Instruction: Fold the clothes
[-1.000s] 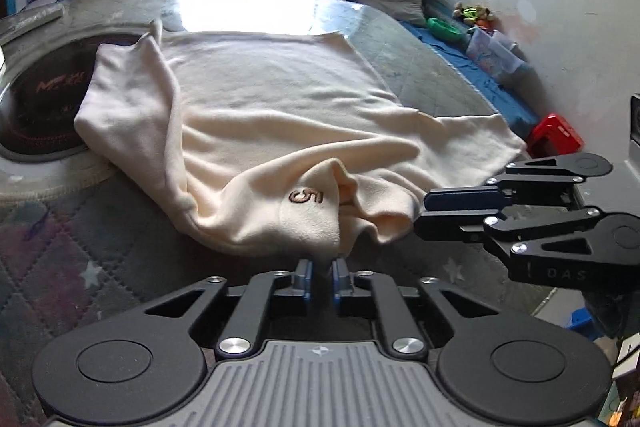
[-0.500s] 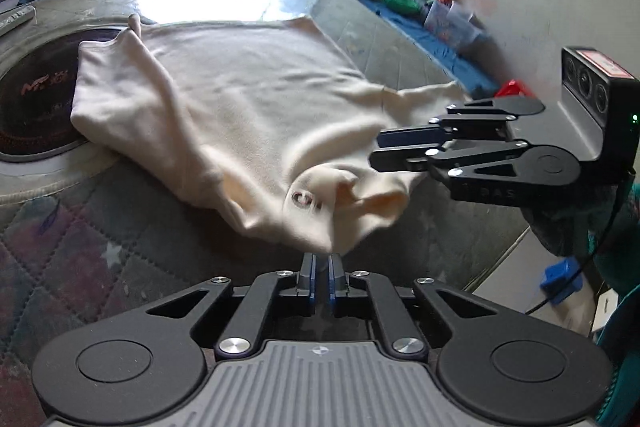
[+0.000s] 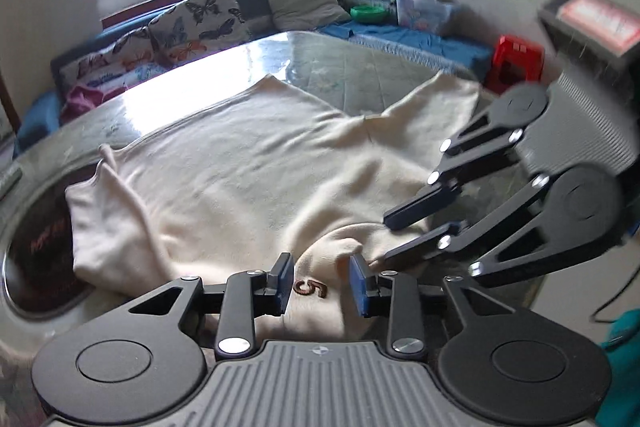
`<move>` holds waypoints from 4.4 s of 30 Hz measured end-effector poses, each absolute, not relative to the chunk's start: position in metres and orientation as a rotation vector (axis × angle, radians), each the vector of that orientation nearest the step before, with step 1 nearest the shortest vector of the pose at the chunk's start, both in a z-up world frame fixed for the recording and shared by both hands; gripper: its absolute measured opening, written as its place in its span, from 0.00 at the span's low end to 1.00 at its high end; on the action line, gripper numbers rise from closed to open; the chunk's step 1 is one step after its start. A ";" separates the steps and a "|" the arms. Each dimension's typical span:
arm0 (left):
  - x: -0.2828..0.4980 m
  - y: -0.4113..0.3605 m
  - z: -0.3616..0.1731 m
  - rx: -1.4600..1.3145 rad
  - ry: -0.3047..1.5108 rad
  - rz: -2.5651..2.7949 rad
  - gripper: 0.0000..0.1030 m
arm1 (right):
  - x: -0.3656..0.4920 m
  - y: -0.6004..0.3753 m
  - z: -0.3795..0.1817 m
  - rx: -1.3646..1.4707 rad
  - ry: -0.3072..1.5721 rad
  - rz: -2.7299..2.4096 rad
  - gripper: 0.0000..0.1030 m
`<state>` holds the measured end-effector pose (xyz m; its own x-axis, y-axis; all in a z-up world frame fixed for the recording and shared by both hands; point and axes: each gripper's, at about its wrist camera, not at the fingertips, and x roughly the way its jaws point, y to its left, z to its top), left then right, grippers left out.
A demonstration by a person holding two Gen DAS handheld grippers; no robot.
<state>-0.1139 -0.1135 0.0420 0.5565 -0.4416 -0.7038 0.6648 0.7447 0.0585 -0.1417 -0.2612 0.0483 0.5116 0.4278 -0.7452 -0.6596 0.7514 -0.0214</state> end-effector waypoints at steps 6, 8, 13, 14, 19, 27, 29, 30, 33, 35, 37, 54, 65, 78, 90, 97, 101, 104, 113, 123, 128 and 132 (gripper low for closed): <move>-0.112 -0.110 0.033 0.305 0.732 -0.712 0.03 | -0.141 -0.266 0.053 -0.303 0.792 0.670 0.06; -0.115 -0.107 0.036 0.295 0.725 -0.736 0.03 | -0.143 -0.266 0.053 -0.317 0.797 0.679 0.06; -0.117 -0.105 0.030 0.303 0.757 -0.757 0.02 | -0.147 -0.264 0.049 -0.361 0.810 0.713 0.07; -0.117 -0.104 0.030 0.300 0.763 -0.761 0.03 | -0.147 -0.264 0.050 -0.360 0.808 0.714 0.08; -0.113 -0.096 0.039 0.262 0.761 -0.772 0.05 | -0.139 -0.272 0.067 -0.282 0.793 0.723 0.15; -0.063 -0.073 0.063 0.206 0.713 -0.520 0.24 | -0.107 -0.267 0.063 -0.210 0.739 0.667 0.16; -0.040 -0.068 0.065 0.183 0.714 -0.435 0.37 | -0.105 -0.259 0.052 -0.225 0.764 0.691 0.16; -0.028 -0.066 0.065 0.171 0.714 -0.393 0.40 | -0.106 -0.255 0.048 -0.236 0.773 0.701 0.16; 0.010 -0.057 0.062 0.126 0.718 -0.276 0.47 | -0.111 -0.249 0.040 -0.269 0.777 0.713 0.19; 0.036 -0.053 0.057 0.097 0.733 -0.218 0.48 | -0.113 -0.248 0.039 -0.284 0.767 0.712 0.20; 0.058 -0.049 0.051 0.074 0.749 -0.176 0.48 | -0.113 -0.247 0.039 -0.276 0.770 0.711 0.20; 0.068 0.012 0.051 -0.089 0.726 -0.038 0.03 | -0.110 -0.248 0.039 -0.248 0.781 0.715 0.21; -0.044 0.111 0.079 -0.212 0.573 0.123 0.03 | -0.114 -0.245 0.038 -0.262 0.772 0.695 0.21; -0.070 0.150 0.036 -0.250 0.686 0.261 0.18 | -0.114 -0.243 0.039 -0.275 0.777 0.683 0.22; -0.050 0.149 0.046 -0.112 0.689 0.232 0.38 | -0.111 -0.241 0.038 -0.275 0.777 0.683 0.27; -0.022 0.144 0.025 -0.047 0.720 0.200 0.25 | -0.111 -0.241 0.039 -0.270 0.783 0.681 0.28; -0.010 0.133 0.024 0.068 0.704 0.218 0.09 | -0.111 -0.239 0.040 -0.284 0.785 0.682 0.30; 0.002 0.131 0.020 0.135 0.694 0.259 0.09 | -0.111 -0.239 0.040 -0.286 0.787 0.682 0.30; 0.004 0.130 0.038 0.098 0.691 0.248 0.25 | -0.109 -0.242 0.041 -0.278 0.793 0.699 0.32; 0.016 0.039 0.058 0.017 0.685 -0.122 0.23 | -0.109 -0.250 0.050 -0.239 0.768 0.680 0.37; 0.027 -0.014 0.042 0.072 0.712 -0.272 0.19 | -0.106 -0.261 0.052 -0.221 0.765 0.646 0.37; 0.038 -0.029 0.029 0.099 0.750 -0.296 0.18 | -0.103 -0.274 0.052 -0.208 0.768 0.612 0.37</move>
<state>0.0384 -0.0290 0.0286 0.6925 -0.2299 -0.6838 0.3000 0.9538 -0.0168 -0.1030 -0.2735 0.0518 0.5569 0.4407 -0.7040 -0.5873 0.8083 0.0413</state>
